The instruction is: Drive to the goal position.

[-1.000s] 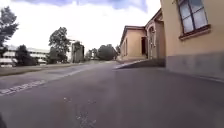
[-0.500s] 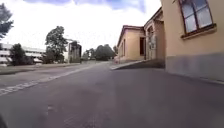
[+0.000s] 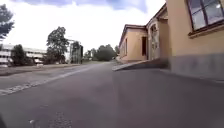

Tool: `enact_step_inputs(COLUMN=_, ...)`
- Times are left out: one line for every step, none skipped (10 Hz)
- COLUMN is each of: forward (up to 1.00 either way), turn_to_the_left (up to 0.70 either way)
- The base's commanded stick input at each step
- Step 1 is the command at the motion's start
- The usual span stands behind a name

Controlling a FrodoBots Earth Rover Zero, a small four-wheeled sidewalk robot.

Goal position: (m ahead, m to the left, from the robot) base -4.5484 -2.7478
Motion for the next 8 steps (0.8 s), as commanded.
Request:
enact_step_inputs(forward=0.70, turn_to_the_left=0.00)
enact_step_inputs(forward=0.70, turn_to_the_left=0.00)
enact_step_inputs(forward=0.70, turn_to_the_left=0.00)
enact_step_inputs(forward=0.70, turn_to_the_left=0.00)
enact_step_inputs(forward=0.70, turn_to_the_left=0.00)
enact_step_inputs(forward=0.70, turn_to_the_left=0.00)
enact_step_inputs(forward=0.70, turn_to_the_left=0.00)
enact_step_inputs(forward=0.70, turn_to_the_left=0.00)
